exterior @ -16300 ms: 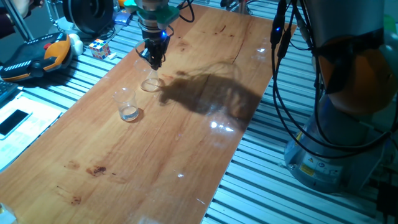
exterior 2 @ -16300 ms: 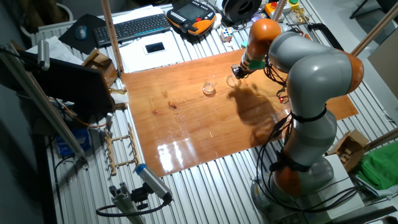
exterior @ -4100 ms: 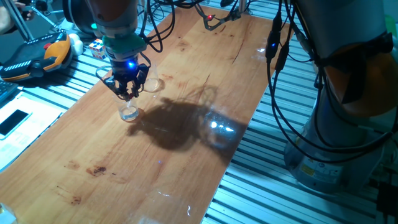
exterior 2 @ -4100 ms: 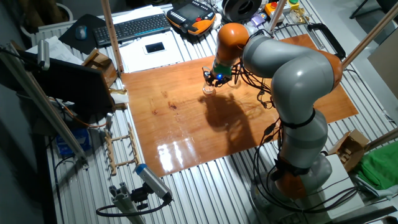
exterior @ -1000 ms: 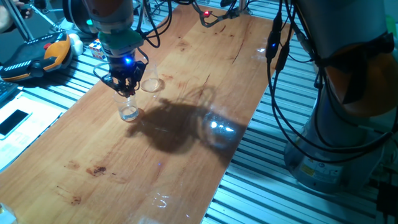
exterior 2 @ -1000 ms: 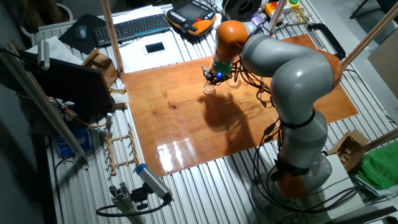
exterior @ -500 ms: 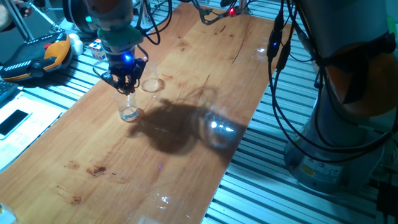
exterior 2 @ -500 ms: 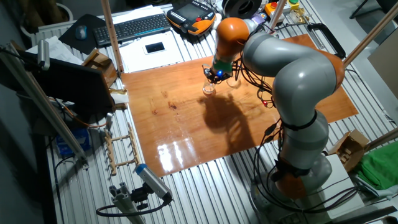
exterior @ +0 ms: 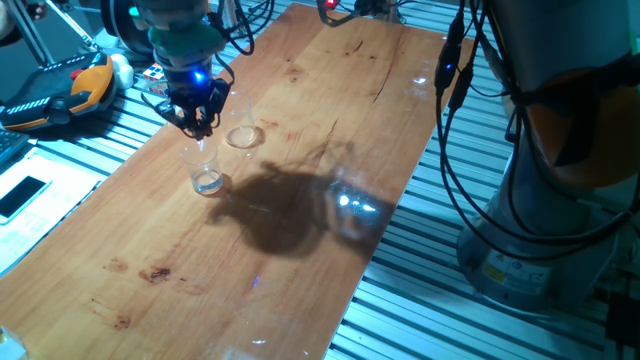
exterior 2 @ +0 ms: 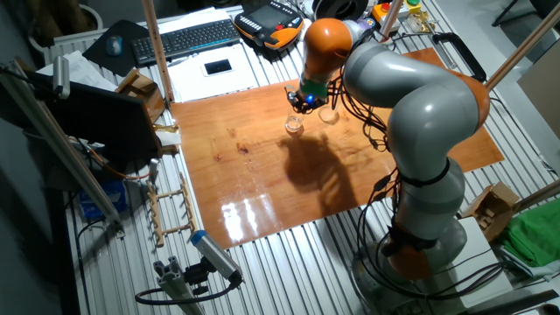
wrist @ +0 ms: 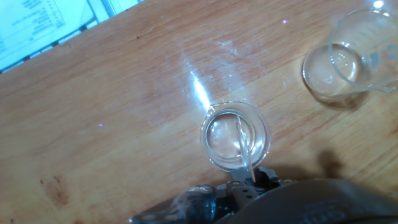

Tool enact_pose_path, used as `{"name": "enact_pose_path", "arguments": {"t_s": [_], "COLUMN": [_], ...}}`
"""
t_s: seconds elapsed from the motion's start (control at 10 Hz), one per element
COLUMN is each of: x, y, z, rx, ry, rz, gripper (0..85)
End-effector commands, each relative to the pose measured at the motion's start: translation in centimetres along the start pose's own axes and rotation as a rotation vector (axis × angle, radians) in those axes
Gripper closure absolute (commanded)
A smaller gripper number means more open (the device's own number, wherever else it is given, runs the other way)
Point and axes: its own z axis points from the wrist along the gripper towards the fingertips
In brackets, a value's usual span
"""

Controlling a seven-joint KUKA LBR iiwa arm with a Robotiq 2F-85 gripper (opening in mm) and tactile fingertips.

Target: Transfer liquid using a dropper

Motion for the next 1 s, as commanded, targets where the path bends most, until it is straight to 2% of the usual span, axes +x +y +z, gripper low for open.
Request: {"name": "enact_pose_path", "arguments": {"t_s": [0.0,0.4,0.9], "x": [0.1,0.4,0.5], "y": [-0.1,-0.2,-0.1], "z": [-0.5,-1.9,-2.0], "rx": [0.0,0.011,0.027], "ry": [-0.001,-0.009,-0.018], "rz": [0.001,0.001,-0.013], "gripper": [73.3,72.3,73.7]}}
